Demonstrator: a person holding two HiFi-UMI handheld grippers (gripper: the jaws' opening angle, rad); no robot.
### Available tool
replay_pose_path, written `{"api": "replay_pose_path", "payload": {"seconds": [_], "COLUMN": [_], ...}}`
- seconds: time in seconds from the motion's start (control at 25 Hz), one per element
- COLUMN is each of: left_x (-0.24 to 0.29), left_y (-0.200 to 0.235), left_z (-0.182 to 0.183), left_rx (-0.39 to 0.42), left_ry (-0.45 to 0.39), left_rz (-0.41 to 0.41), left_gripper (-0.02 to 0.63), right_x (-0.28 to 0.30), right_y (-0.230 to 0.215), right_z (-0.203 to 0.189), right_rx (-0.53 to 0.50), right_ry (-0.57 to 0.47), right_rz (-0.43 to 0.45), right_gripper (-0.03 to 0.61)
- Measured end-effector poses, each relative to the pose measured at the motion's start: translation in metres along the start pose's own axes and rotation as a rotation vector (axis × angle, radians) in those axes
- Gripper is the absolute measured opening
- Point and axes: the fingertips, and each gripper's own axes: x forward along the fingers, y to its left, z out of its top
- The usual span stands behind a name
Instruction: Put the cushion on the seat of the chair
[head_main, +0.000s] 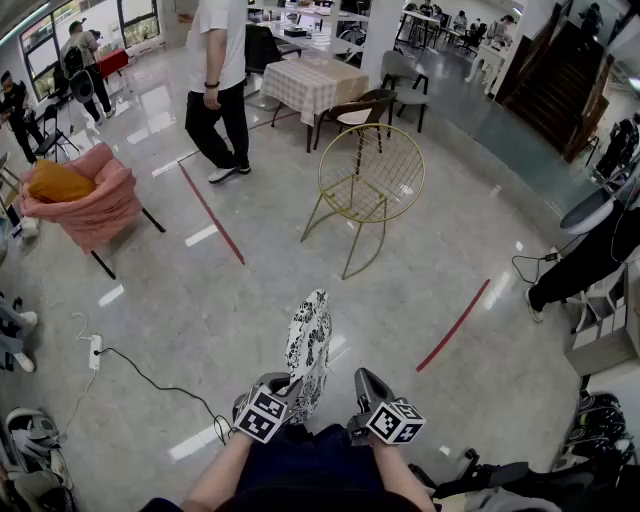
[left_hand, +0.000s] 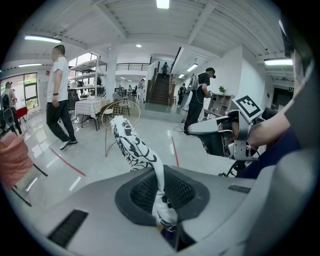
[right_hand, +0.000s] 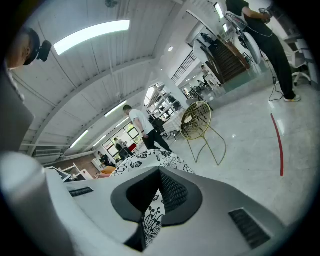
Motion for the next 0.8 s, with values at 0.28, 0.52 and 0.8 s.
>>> {"api": "replay_pose_path", "payload": {"seconds": [0.28, 0.52, 0.8], "left_x": [-0.01, -0.006, 0.011], "left_y": [0.011, 0.005, 0.007], "left_z": [0.004, 0.013, 0.031], "left_rx": [0.043, 0.073, 0.052], "left_ry": [-0.034, -0.051, -0.072], "left_rz": [-0.046, -0.074, -0.075], "left_gripper": [0.035, 0.035, 0.035], "right_x": [-0.001, -0.006, 0.015], "right_y": [0.023, 0.03, 0.023], "right_z": [-0.007, -0.004, 0.014], "right_rx": [-0.075, -0.076, -0.071], "right_ry": [-0.042, -0.05, -0.081], "right_rz": [-0.028, -0.059, -0.073], "right_gripper": [0.001, 0.003, 0.003]}}
